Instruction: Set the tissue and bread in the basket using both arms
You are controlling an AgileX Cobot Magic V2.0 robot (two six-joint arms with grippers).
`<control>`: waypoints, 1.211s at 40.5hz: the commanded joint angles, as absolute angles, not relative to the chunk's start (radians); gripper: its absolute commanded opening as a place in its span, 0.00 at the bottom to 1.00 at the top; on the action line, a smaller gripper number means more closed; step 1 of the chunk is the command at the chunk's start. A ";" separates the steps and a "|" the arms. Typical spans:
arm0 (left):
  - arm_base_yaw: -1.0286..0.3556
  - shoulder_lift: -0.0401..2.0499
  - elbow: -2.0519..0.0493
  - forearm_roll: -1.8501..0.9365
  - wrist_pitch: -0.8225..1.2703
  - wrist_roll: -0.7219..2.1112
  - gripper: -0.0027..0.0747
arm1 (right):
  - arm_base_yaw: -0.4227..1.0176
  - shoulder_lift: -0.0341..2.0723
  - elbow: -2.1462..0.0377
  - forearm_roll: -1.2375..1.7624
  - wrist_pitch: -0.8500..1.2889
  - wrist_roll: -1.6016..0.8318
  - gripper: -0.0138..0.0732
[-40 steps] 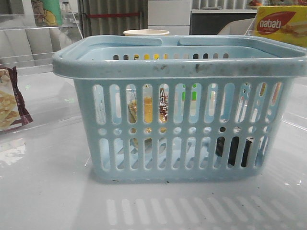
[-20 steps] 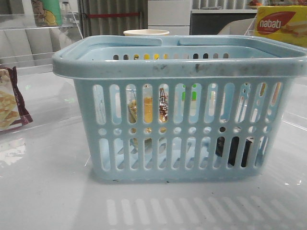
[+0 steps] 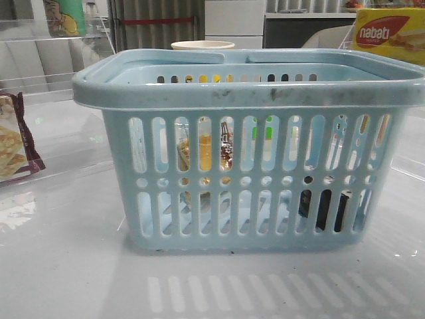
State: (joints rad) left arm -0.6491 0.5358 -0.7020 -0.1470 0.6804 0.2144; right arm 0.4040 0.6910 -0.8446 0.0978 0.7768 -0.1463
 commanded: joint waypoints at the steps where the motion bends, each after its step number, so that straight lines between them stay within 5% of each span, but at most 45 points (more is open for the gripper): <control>1: -0.564 0.458 -0.694 -0.149 0.533 0.212 0.15 | 0.404 0.688 -0.872 0.094 0.706 -0.158 0.22; 10: -0.288 0.210 -0.444 -0.149 0.226 0.212 0.15 | 0.404 0.688 -0.872 0.094 0.706 -0.158 0.22; 20: -0.051 0.052 -0.232 -0.218 0.181 0.212 0.15 | 0.404 0.688 -0.872 0.094 0.706 -0.158 0.22; 30: -0.056 -0.026 -0.124 -0.006 0.165 -0.015 0.15 | 0.404 0.688 -0.872 0.094 0.706 -0.158 0.22; 40: -0.056 -0.024 0.005 0.000 -0.083 -0.016 0.15 | 0.404 0.688 -0.872 0.094 0.706 -0.158 0.22; 49: -0.056 -0.024 0.007 0.000 -0.069 -0.016 0.15 | 0.404 0.688 -0.872 0.094 0.706 -0.158 0.22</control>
